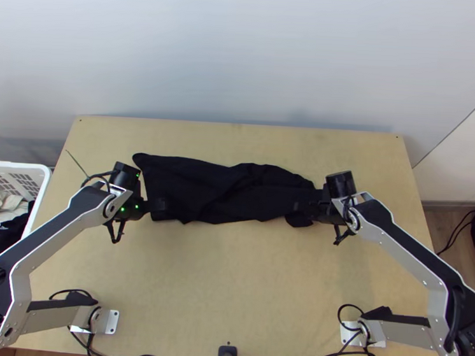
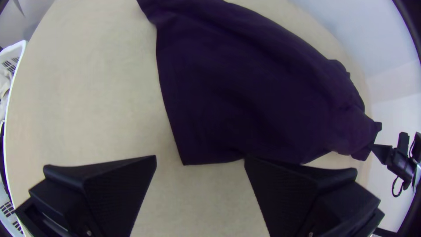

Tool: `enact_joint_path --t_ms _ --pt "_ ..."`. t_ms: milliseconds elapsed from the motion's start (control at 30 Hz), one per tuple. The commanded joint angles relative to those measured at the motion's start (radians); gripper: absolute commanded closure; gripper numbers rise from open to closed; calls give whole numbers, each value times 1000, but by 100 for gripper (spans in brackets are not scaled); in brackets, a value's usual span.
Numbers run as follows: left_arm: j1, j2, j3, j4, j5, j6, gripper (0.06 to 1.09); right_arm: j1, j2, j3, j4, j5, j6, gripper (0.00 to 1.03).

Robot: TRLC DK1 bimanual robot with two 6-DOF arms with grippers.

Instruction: Fold the t-shirt

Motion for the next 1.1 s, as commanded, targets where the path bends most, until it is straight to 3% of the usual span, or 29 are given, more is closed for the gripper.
enact_joint_path --t_ms 0,133,300,433,567,667,767,1067 --pt "-44 32 -21 16 -22 -9 11 -7 -64 15 -42 2 5 100" --pt "-61 67 -32 47 -69 -11 17 -17 -97 43 -72 2 3 100" --pt "-63 107 -36 90 -93 -11 17 -24 -130 87 -124 2 3 100" --pt "-61 141 -33 131 -124 -9 40 -24 -147 95 -147 2 3 100" --pt "-64 176 -24 136 -122 -11 48 -33 -156 95 -154 2 2 100" --pt "-64 182 -24 142 -127 -12 69 -36 -159 104 -163 2 2 100" --pt "-64 173 -18 150 -141 -11 103 -46 -163 116 -172 2 2 100" --pt "17 9 180 12 -136 20 104 -101 -223 222 -221 4 -18 100"
